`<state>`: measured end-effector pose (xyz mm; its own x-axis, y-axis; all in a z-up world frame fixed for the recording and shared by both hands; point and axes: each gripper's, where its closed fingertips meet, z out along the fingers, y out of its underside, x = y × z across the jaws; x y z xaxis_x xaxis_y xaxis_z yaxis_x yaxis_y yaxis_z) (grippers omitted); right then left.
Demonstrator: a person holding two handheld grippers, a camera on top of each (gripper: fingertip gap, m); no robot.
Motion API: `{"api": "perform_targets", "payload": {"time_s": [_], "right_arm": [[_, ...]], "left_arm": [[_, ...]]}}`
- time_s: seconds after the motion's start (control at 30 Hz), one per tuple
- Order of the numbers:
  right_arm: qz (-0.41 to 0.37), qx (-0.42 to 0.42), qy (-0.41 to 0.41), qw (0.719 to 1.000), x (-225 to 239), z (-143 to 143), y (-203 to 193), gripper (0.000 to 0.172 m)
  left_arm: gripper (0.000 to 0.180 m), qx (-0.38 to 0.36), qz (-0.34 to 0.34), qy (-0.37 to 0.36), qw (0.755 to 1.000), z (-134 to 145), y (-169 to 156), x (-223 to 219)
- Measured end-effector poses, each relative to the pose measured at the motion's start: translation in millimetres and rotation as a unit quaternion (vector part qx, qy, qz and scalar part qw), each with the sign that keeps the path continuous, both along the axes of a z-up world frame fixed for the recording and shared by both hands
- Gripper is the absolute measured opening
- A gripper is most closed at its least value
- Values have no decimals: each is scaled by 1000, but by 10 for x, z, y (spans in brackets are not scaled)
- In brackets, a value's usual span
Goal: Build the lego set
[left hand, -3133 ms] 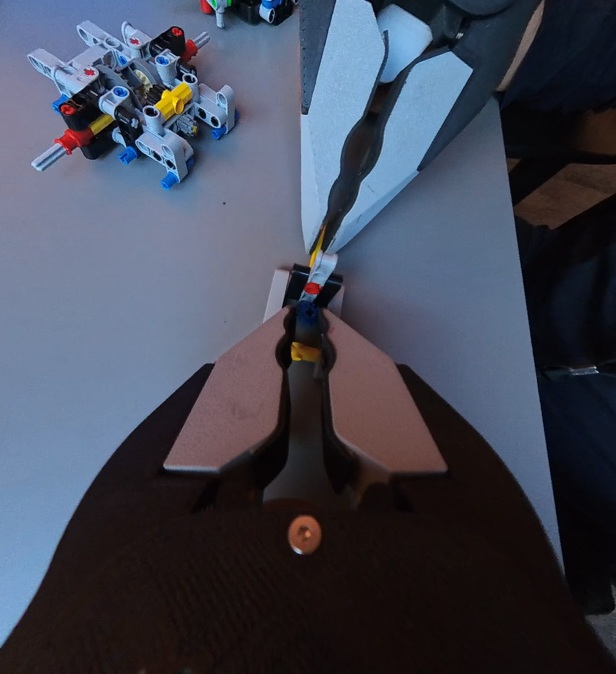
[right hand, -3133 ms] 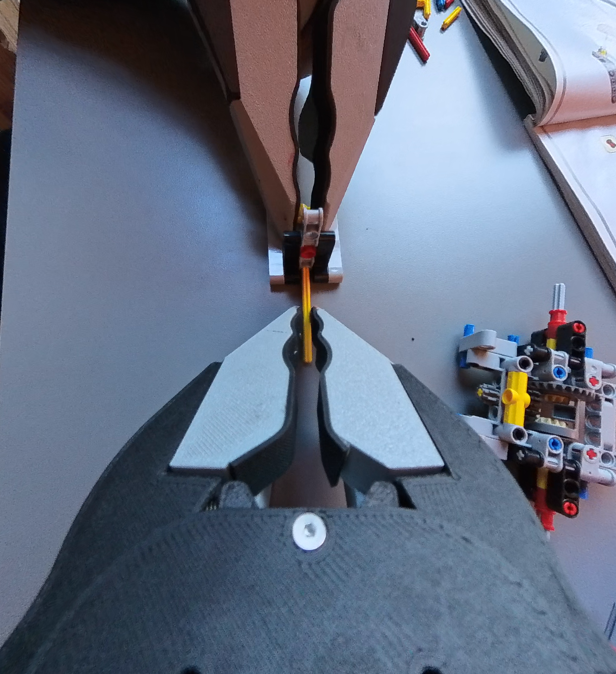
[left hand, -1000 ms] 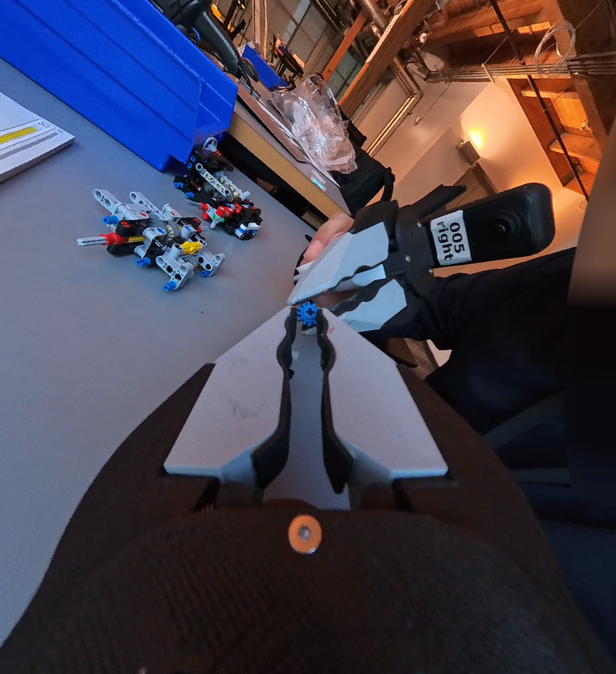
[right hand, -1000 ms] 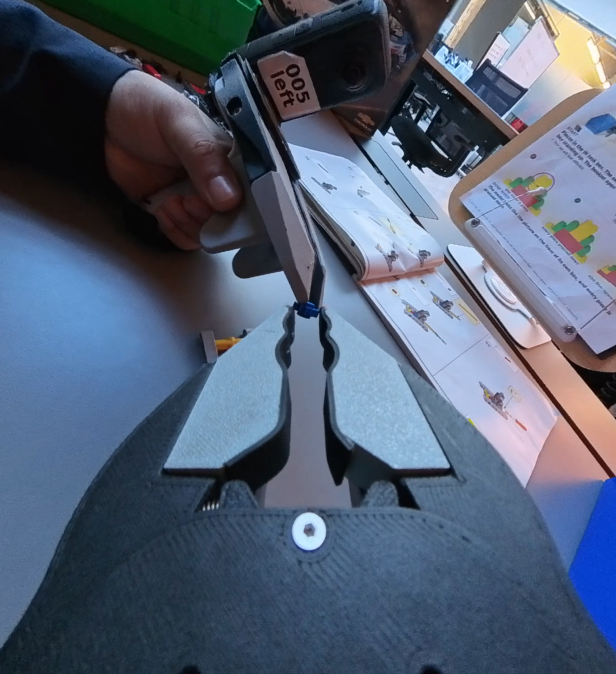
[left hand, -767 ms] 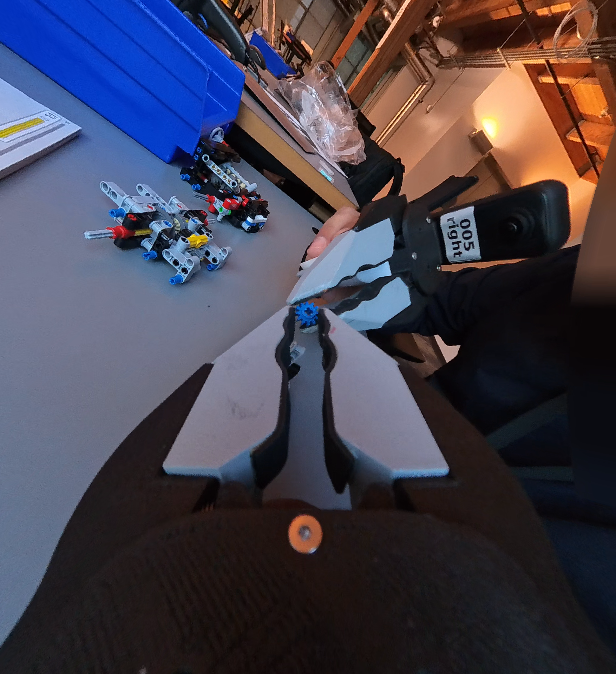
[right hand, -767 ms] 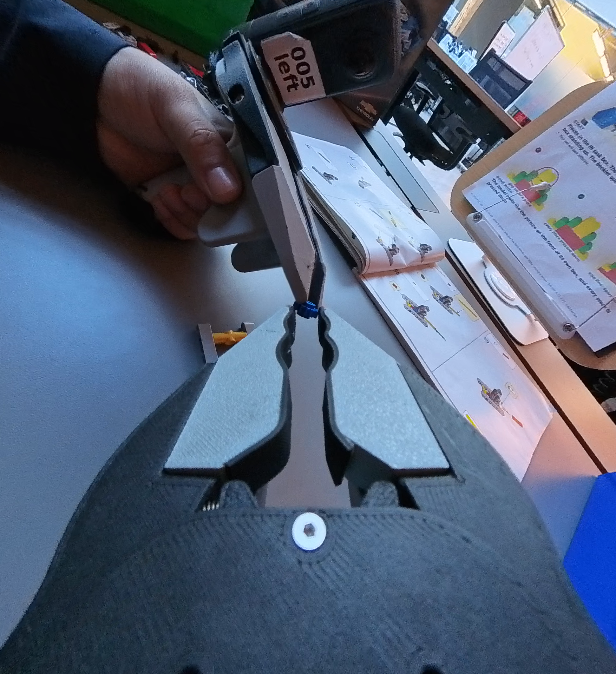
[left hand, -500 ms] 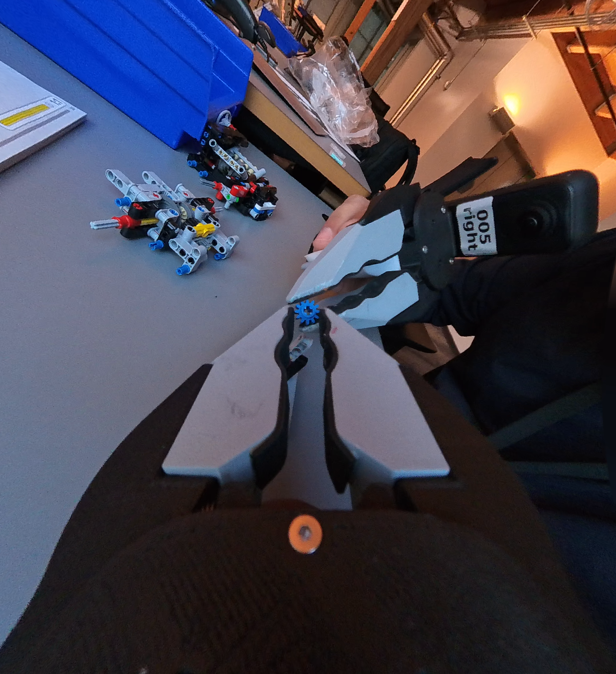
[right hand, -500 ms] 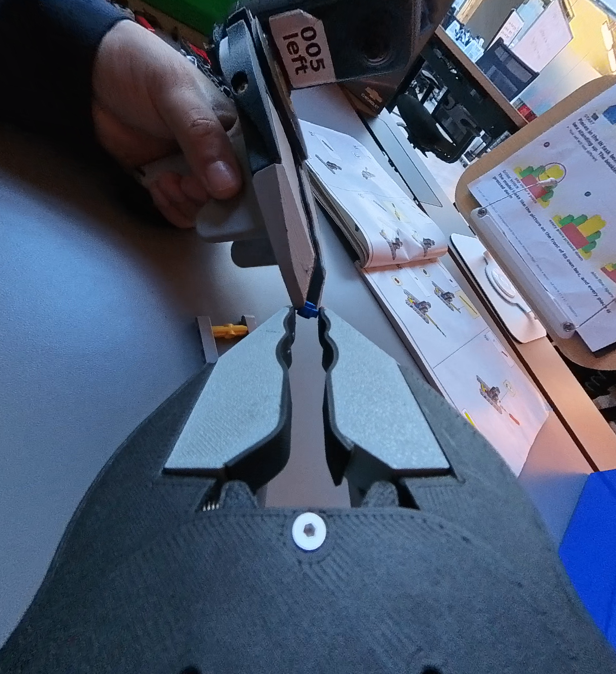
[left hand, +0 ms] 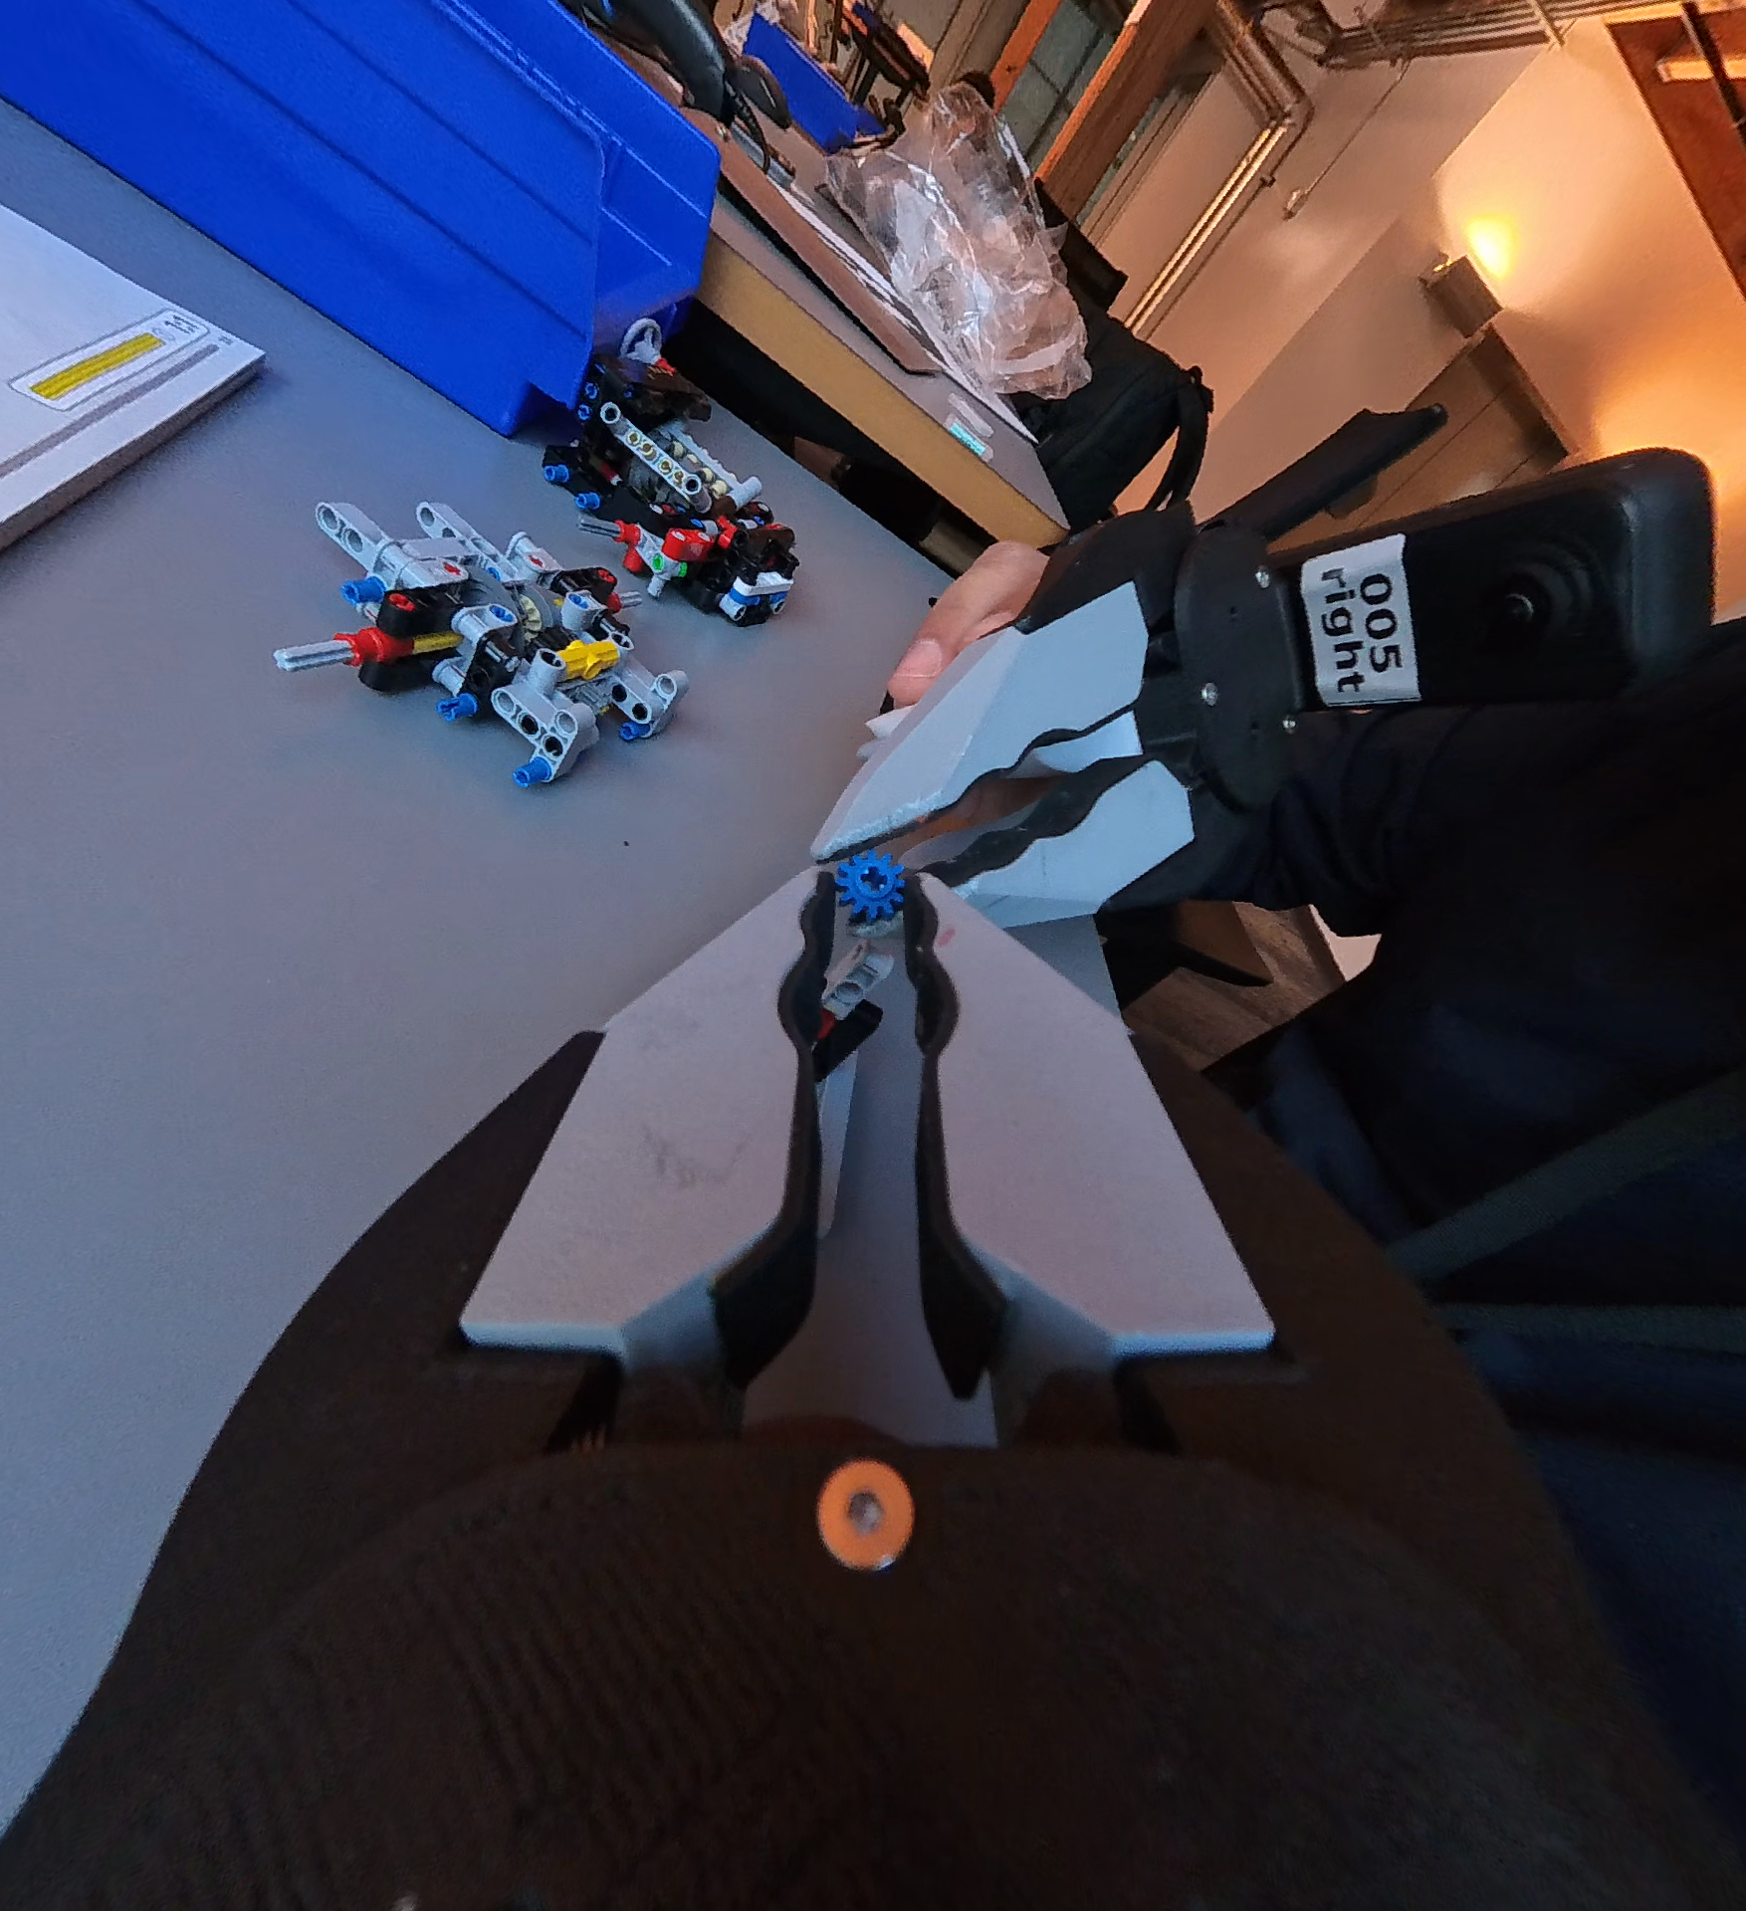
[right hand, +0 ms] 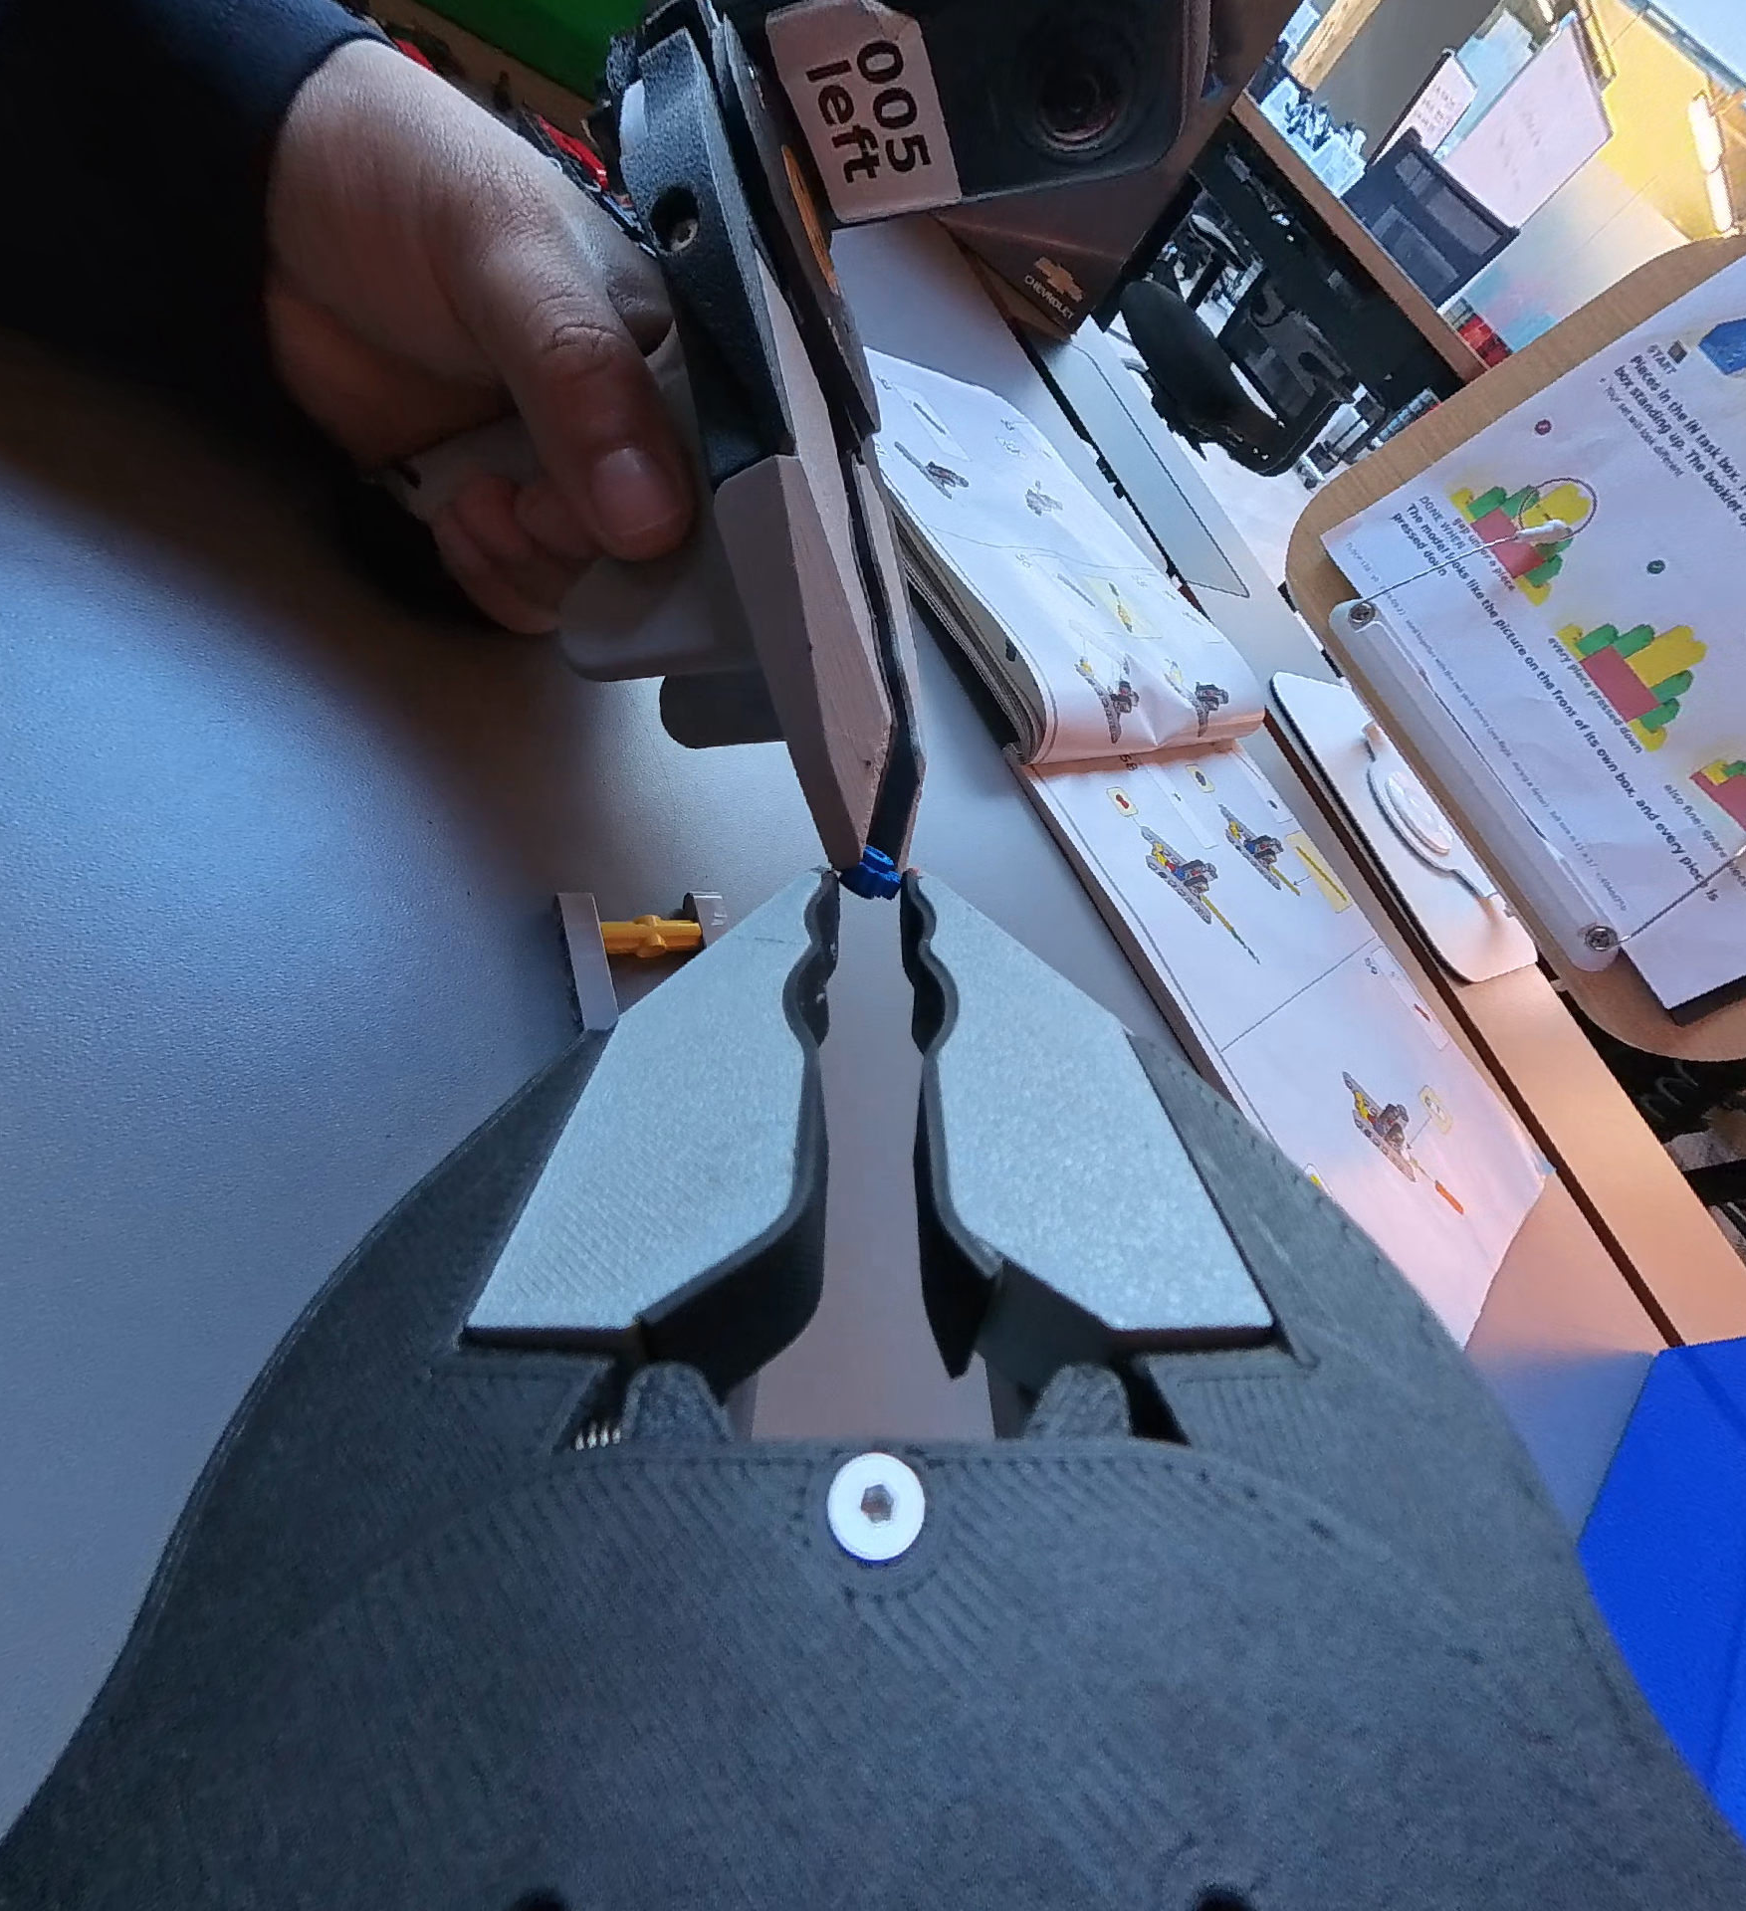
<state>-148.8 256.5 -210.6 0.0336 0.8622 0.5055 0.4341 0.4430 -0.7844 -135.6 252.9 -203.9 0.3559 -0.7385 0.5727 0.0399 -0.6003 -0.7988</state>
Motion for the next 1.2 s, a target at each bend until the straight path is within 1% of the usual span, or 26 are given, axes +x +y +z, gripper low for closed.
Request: {"api": "perform_targets", "payload": {"time_s": [0.17, 0.23, 0.3, 0.37, 0.53, 0.67, 0.77, 0.9, 1.0, 1.2], "right_arm": [[-2, -4, 0, 1000, 7, -7, 12, 8], [-3, -5, 0, 1000, 14, -8, 17, 8], [-3, -6, 4, 1000, 22, 8, 22, 8], [-4, -9, 11, 1000, 35, 30, 35, 8], [-3, -36, 25, 999, 64, 60, 58, 7], [-1, -53, 38, 998, 95, 99, 68, 7], [-3, -57, 41, 998, 114, 108, 82, 6], [-2, -61, 42, 997, 121, 104, 78, 6], [1, -63, 43, 997, 124, 105, 57, 5], [5, -67, 43, 997, 130, 101, 31, 3]], "left_arm": [[10, 7, 10, 3, 1000, 16, 25, -45], [10, 12, 18, 19, 1000, -3, 44, -95], [10, 29, 34, 59, 997, -45, 70, -193], [9, 41, 41, 115, 992, -147, 45, -304], [10, 39, 29, 247, 968, -487, -189, -444], [10, 41, 17, 316, 948, -682, -340, -471], [10, 42, 26, 320, 946, -678, -372, -474], [19, 36, 37, 315, 948, -668, -414, -462], [21, 37, 48, 321, 945, -669, -461, -475], [17, 39, 83, 341, 936, -678, -551, -552]]}}
